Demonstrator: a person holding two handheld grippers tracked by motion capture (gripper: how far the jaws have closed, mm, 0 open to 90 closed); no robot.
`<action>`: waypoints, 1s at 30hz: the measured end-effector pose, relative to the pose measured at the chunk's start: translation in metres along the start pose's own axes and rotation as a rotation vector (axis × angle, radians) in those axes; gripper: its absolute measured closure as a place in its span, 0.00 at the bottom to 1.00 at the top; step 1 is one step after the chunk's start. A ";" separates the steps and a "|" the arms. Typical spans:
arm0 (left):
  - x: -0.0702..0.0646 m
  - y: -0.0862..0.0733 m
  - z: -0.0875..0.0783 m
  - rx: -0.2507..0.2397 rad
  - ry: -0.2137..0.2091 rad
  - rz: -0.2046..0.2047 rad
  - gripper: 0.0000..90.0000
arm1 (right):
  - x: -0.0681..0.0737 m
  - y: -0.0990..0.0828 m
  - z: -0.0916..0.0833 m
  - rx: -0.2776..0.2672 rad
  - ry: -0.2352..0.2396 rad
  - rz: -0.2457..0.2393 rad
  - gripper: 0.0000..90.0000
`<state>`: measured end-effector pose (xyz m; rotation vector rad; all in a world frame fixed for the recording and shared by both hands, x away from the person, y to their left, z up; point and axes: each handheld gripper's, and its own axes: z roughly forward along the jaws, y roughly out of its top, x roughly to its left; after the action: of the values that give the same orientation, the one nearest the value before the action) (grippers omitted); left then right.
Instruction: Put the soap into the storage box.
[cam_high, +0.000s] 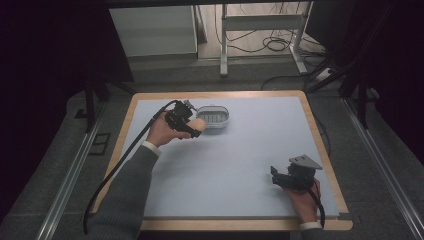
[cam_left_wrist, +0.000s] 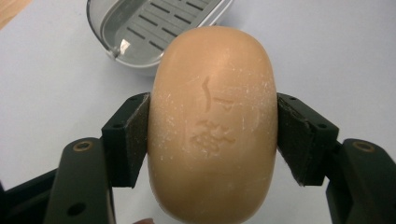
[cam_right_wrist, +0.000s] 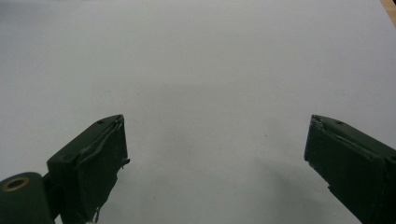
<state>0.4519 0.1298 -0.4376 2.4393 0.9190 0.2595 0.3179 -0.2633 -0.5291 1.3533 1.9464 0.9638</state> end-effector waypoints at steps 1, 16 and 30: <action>0.000 0.002 0.000 0.002 0.000 0.000 0.36 | 0.000 0.000 0.000 0.000 0.000 -0.001 0.07; 0.003 0.020 0.008 0.010 -0.011 0.013 0.36 | 0.000 0.000 0.000 0.001 -0.001 -0.004 0.07; 0.012 0.038 0.020 0.032 -0.019 0.022 0.36 | 0.000 0.000 0.000 0.000 0.001 -0.004 0.07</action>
<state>0.4895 0.1055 -0.4346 2.4777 0.8955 0.2303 0.3178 -0.2632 -0.5291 1.3483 1.9491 0.9634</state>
